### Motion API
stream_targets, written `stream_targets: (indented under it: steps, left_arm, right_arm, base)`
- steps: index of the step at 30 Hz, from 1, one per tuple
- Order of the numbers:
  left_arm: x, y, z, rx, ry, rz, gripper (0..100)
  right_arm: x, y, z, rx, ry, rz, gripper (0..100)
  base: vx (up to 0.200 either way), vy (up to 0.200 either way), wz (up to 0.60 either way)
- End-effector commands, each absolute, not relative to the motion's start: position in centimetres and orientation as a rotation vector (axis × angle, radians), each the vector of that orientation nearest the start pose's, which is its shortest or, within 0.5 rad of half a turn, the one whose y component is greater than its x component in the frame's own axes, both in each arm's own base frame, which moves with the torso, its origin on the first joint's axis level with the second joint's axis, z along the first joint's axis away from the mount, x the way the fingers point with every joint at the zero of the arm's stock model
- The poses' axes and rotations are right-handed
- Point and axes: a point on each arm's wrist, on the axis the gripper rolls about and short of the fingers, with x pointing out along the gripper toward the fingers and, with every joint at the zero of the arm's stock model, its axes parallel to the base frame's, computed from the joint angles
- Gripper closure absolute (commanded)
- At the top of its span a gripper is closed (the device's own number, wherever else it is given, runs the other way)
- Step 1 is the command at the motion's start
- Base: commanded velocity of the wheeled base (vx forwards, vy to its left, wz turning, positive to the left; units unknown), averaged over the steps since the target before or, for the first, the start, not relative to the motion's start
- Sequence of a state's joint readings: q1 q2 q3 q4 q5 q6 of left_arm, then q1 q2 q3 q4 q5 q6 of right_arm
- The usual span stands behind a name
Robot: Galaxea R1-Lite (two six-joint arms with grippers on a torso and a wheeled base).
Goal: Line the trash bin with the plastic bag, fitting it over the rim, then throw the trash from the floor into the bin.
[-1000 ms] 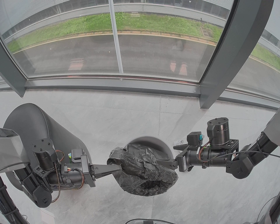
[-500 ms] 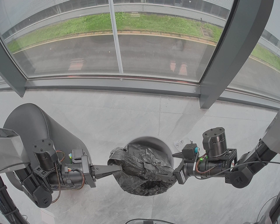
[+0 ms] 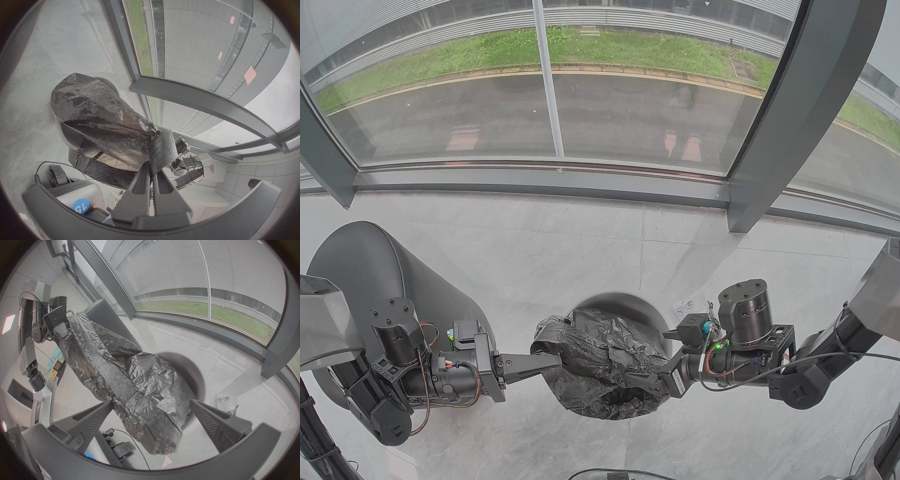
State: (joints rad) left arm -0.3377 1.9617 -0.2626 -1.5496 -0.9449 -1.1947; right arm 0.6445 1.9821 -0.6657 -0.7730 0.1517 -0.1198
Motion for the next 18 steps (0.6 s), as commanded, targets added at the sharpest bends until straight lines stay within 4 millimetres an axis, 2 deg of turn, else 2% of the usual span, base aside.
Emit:
stream_targets:
  steps: [1,5,10,11,18]
  left_arm:
    - [23.8,-10.3,8.2,-1.063,0.892,-1.033,100]
    - [23.8,-10.3,8.0,-1.064,0.898,-1.030,100]
    - [23.8,-10.3,8.1,-1.063,0.895,-1.031,100]
    - [23.8,-10.3,8.1,-1.064,0.896,-1.030,100]
    - [23.8,-10.3,8.1,-1.064,0.896,-1.030,100]
  right_arm:
    - [26.8,21.0,5.3,-0.258,0.531,0.808,0]
    - [27.6,21.6,4.6,-0.257,0.533,0.802,0]
    - [28.5,21.5,4.9,-0.247,0.515,0.787,0]
    - [28.5,21.5,5.0,-0.246,0.512,0.786,100]
    - [28.3,21.2,6.1,-0.239,0.483,0.785,100]
  base:
    - [0.000,0.000,0.00]
    - [0.000,0.000,0.00]
    - [0.000,0.000,0.00]
    - [0.000,0.000,0.00]
    - [0.000,0.000,0.00]
